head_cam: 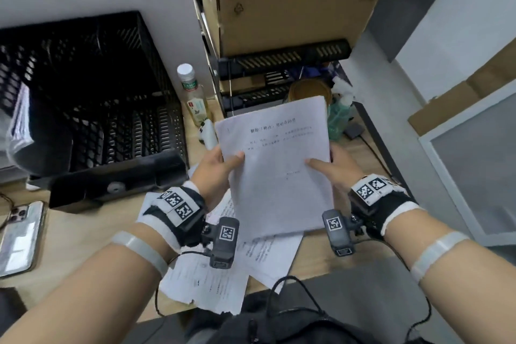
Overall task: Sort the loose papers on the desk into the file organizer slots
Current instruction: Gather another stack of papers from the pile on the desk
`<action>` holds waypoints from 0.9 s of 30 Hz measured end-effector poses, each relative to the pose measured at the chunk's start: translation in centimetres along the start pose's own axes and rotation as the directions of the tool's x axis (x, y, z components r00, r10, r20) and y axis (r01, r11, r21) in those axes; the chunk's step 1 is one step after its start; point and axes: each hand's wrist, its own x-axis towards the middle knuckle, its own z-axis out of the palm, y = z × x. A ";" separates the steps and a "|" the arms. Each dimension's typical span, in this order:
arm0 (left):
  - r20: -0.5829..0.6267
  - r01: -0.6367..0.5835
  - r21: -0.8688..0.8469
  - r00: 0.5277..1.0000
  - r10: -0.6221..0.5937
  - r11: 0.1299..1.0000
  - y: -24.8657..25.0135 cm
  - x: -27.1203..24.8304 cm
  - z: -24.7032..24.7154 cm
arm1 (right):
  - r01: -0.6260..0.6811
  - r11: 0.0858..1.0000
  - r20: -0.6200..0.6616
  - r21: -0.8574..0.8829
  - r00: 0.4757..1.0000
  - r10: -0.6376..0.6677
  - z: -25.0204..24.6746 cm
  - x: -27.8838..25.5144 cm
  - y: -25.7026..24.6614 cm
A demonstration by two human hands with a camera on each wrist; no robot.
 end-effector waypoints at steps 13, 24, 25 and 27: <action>-0.057 -0.346 0.029 0.936 0.348 0.938 4.7 -2.0 -4.3 | 0.256 0.965 -0.240 0.046 0.941 -0.239 5.9 -1.4 -6.0; -0.228 -0.189 0.228 0.943 0.241 0.955 -2.7 -1.3 -5.8 | 0.213 0.977 -0.021 0.033 0.977 -0.212 8.2 -1.4 -2.3; -0.259 -0.176 0.220 0.938 0.232 0.959 -2.2 -1.1 -5.8 | 0.211 0.977 -0.015 -0.001 0.977 -0.211 7.8 -1.1 -2.7; -0.300 -0.175 0.169 0.928 0.220 0.970 -0.5 -0.9 -5.8 | 0.176 0.984 0.003 0.000 0.984 -0.176 7.2 -0.7 -3.6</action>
